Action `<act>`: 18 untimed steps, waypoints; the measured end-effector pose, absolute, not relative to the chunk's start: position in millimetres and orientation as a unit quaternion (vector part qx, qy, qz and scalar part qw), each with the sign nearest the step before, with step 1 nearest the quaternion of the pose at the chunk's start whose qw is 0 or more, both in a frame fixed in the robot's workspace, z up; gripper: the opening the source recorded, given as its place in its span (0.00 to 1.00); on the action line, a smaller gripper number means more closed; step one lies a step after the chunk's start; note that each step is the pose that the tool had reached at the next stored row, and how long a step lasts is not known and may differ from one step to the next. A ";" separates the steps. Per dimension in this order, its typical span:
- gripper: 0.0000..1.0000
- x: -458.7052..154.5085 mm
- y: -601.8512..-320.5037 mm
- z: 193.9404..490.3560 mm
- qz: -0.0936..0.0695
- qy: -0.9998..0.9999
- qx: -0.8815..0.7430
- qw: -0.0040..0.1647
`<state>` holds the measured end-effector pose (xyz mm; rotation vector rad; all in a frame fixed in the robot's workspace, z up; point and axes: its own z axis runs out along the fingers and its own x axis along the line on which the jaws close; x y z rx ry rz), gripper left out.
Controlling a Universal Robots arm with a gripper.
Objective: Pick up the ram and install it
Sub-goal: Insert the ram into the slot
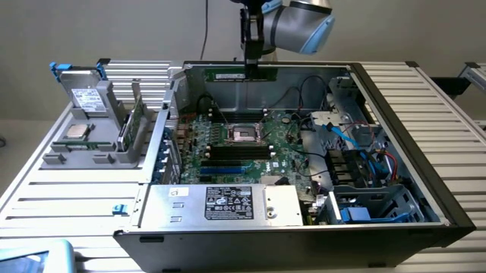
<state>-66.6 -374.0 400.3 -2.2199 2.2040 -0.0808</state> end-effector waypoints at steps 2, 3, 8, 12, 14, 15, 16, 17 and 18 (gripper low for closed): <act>0.14 -66.6 -374.0 398.6 -0.026 0.704 -0.710 0.004; 0.14 -66.6 -374.0 397.8 -0.026 0.704 -0.710 0.004; 0.14 -66.6 -374.9 393.6 -0.018 0.703 -0.710 0.009; 0.14 -66.5 -375.8 388.7 -0.015 0.703 -0.711 0.007; 0.14 -66.0 -376.2 386.0 -0.015 0.703 -0.711 0.007; 0.14 -65.9 -376.4 384.6 -0.015 0.703 -0.711 0.007; 0.14 -65.9 -376.5 383.7 -0.015 0.704 -0.711 0.007; 0.14 -65.9 -376.7 383.1 -0.015 0.703 -0.711 0.007; 0.14 -65.9 -376.8 382.7 -0.015 0.703 -0.711 0.007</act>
